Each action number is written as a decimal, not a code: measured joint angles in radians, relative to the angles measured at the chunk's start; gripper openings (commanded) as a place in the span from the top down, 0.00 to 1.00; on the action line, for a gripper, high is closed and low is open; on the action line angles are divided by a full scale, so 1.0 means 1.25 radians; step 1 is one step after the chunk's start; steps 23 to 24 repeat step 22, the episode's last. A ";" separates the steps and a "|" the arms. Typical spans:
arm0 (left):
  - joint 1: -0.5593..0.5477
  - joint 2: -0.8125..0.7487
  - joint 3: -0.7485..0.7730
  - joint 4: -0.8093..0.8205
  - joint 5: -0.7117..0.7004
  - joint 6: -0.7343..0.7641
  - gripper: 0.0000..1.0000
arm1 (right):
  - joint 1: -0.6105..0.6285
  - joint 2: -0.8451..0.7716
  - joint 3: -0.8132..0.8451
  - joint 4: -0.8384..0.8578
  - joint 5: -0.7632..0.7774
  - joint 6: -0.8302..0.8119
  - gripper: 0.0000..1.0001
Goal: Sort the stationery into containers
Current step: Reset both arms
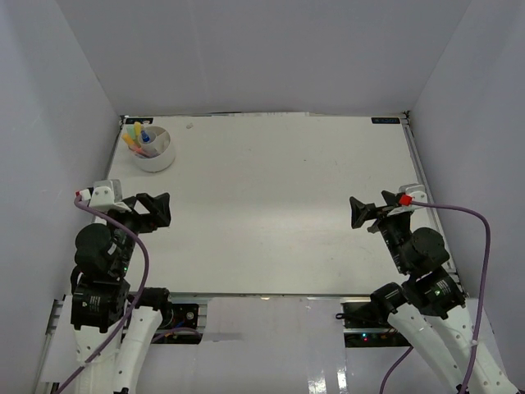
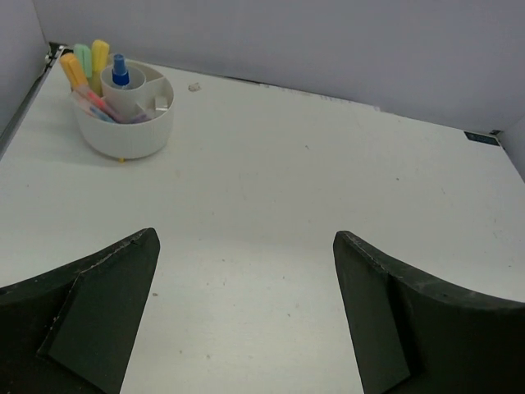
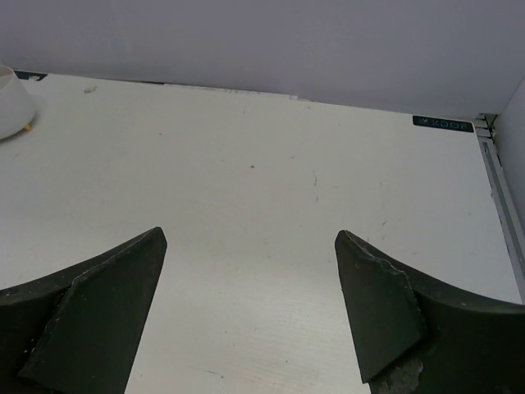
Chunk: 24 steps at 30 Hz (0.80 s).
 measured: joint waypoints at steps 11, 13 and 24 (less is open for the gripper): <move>-0.009 -0.009 -0.045 -0.028 -0.057 -0.034 0.02 | 0.000 -0.013 -0.018 -0.020 0.027 0.002 0.09; -0.010 -0.012 -0.049 -0.027 -0.066 -0.038 0.02 | 0.000 -0.012 -0.018 -0.024 0.035 0.002 0.09; -0.023 -0.028 -0.089 -0.004 -0.092 -0.048 0.02 | 0.000 0.010 -0.018 -0.024 0.048 0.009 0.10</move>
